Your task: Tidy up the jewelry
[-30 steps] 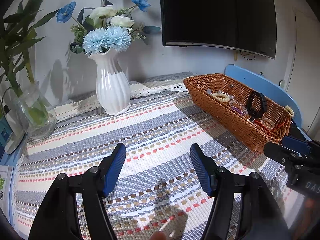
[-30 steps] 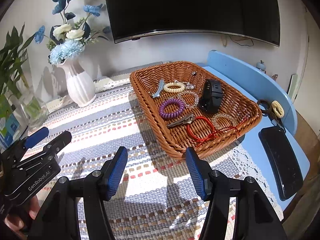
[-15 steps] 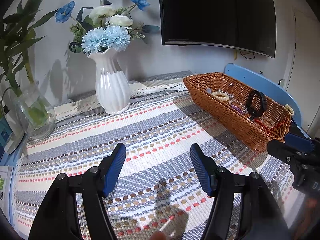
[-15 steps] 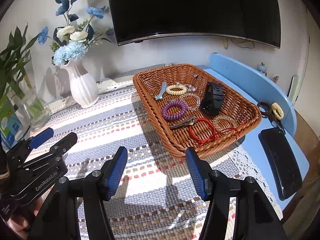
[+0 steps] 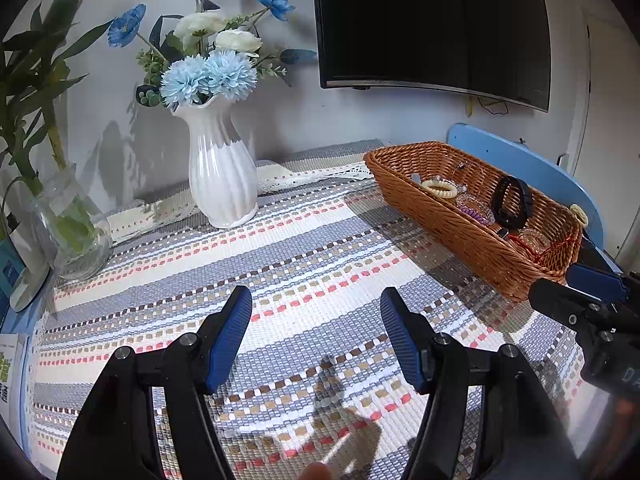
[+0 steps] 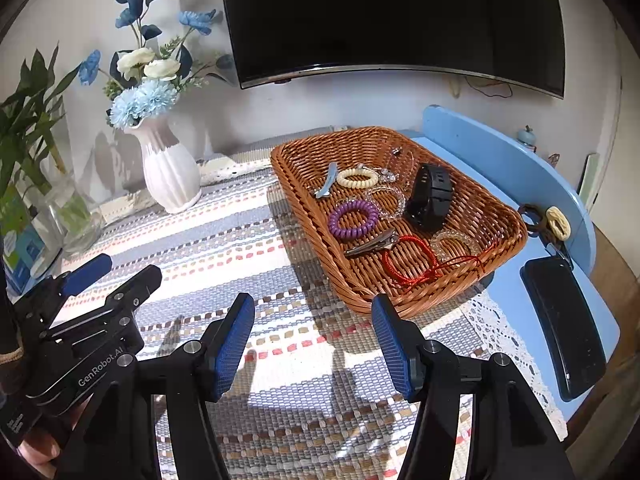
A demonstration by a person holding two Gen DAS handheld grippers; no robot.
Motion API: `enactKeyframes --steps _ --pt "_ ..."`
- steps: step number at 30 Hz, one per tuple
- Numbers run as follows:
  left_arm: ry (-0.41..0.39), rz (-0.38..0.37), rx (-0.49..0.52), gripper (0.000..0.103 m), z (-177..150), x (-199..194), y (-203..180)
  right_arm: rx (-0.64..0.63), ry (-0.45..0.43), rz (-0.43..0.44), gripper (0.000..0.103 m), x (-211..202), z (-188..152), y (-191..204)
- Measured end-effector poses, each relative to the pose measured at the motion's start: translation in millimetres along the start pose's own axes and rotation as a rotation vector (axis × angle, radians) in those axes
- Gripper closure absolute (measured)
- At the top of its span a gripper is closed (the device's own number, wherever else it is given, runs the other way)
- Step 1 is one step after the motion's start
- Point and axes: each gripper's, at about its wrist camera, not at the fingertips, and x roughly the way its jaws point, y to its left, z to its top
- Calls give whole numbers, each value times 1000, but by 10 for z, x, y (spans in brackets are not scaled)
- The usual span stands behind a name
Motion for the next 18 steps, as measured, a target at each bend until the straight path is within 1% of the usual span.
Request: enactKeyframes --steps 18 --pt "-1 1 3 35 2 0 3 0 6 7 40 26 -1 -8"
